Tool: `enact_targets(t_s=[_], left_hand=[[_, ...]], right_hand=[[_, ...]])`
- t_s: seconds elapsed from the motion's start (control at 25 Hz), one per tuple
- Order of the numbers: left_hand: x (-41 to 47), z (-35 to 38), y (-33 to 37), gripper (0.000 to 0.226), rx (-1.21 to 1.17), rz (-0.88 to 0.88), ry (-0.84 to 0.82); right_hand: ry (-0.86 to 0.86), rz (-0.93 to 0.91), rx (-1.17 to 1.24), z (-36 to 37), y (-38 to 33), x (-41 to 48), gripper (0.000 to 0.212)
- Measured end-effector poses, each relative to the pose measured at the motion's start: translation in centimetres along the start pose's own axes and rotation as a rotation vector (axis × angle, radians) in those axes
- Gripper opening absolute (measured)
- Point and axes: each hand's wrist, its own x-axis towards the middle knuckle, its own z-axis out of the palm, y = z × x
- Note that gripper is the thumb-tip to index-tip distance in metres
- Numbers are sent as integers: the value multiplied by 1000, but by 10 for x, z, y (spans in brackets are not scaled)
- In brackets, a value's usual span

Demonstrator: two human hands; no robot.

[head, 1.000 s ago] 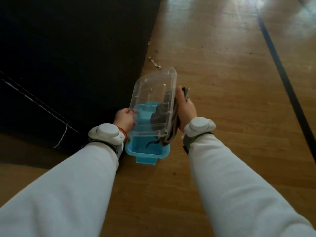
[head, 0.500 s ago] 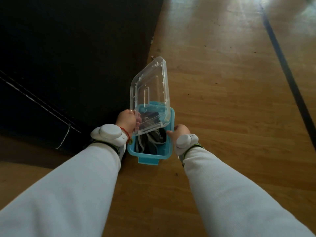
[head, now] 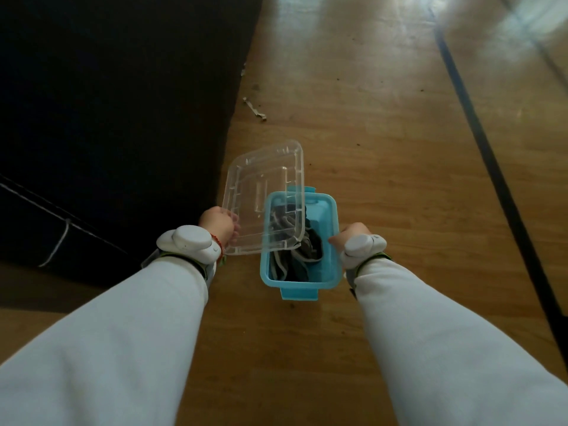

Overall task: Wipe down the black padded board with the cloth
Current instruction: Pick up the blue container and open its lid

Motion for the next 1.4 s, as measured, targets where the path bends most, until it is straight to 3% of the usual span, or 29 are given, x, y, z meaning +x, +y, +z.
enact_targets(t_s=[0.08,0.24,0.32,0.44,0.6,0.72,0.88,1.08,1.2,1.28,1.4], left_hand=[[-6,11,1,28,44,-1,-37],[-8,28,1,19,128,97,-17],[-9,28,0,19,95,164,-21],[-16,27,8,18,-2,293,-92],[-25,28,27,12,-169,388,-170],[-24,29,27,15,-191,410,-168],[-20,28,24,10,-237,355,-154],[-21,28,25,35,-399,154,-163],[-20,28,26,30,-393,116,-133],[-21,27,22,22,-339,95,-265],[-19,30,11,35,12,120,-384]], right_hand=[[-26,26,69,-3,5,-1,24],[336,-237,496,-30,-10,-9,37],[240,-359,718,-42,-24,-18,38],[72,-386,882,-45,-34,-30,53],[42,-188,1068,-52,-38,-30,73],[-79,-63,1119,-49,-29,-28,78],[-210,-73,1225,-47,-23,-29,63],[-266,-208,1389,-46,-20,-26,21],[-278,-325,1291,-46,-12,-19,19],[-147,-246,955,-46,-9,-19,14],[-61,-149,325,-36,0,-13,15]])
